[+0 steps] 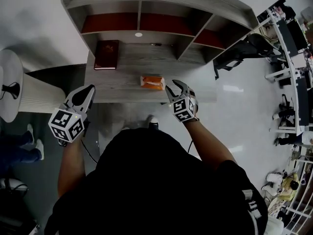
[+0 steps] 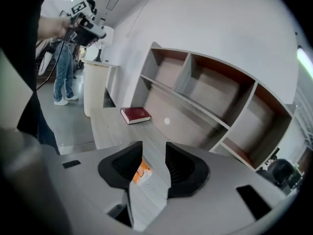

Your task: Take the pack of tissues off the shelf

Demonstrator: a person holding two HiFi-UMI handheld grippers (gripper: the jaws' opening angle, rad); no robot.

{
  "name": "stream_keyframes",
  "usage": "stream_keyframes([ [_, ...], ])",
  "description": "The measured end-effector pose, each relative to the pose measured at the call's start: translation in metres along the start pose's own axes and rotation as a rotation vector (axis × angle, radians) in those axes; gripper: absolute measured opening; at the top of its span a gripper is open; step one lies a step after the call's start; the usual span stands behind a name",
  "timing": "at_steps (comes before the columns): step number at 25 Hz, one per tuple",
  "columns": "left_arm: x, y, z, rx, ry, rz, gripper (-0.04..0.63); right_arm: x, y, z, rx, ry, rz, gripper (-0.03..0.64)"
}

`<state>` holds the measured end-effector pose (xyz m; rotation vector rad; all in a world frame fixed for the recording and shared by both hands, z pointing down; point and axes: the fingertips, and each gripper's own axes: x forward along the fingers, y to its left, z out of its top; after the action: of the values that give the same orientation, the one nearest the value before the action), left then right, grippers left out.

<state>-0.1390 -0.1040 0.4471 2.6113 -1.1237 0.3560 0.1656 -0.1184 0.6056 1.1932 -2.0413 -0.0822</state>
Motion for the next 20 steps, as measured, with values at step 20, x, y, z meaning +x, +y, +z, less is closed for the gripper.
stream_keyframes([
  [20,0.016,-0.006,0.008,0.036,0.0,-0.145,0.018,-0.093,-0.03,0.068,0.246,-0.207,-0.16,0.021],
])
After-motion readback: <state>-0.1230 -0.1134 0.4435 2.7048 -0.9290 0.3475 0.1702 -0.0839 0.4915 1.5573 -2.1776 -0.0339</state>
